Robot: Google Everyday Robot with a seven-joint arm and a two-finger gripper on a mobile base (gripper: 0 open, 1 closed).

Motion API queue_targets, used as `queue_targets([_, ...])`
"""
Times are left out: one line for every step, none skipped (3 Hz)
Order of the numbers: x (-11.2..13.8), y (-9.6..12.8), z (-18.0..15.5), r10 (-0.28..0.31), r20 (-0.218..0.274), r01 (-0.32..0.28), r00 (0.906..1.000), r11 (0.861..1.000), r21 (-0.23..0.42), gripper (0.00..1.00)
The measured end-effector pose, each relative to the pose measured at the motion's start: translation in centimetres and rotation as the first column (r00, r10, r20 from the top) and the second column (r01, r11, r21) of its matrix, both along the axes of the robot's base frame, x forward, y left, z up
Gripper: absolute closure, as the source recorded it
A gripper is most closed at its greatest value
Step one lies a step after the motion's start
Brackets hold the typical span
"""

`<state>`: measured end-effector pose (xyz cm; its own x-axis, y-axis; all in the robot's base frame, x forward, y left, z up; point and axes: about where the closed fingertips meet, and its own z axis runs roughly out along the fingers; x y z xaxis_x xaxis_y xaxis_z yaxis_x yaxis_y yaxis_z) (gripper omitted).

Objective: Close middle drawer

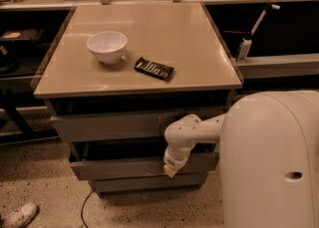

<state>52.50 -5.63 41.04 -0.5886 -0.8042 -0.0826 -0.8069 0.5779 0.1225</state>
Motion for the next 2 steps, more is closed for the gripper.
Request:
queue_targets([1.59, 0.71, -0.04, 0.016, 0.015, -0.015, 0.9998, 1.0, -0.025, 1.0])
queue_targets([1.62, 0.76, -0.04, 0.016, 0.016, -0.016, 0.9997, 1.0, -0.025, 0.81])
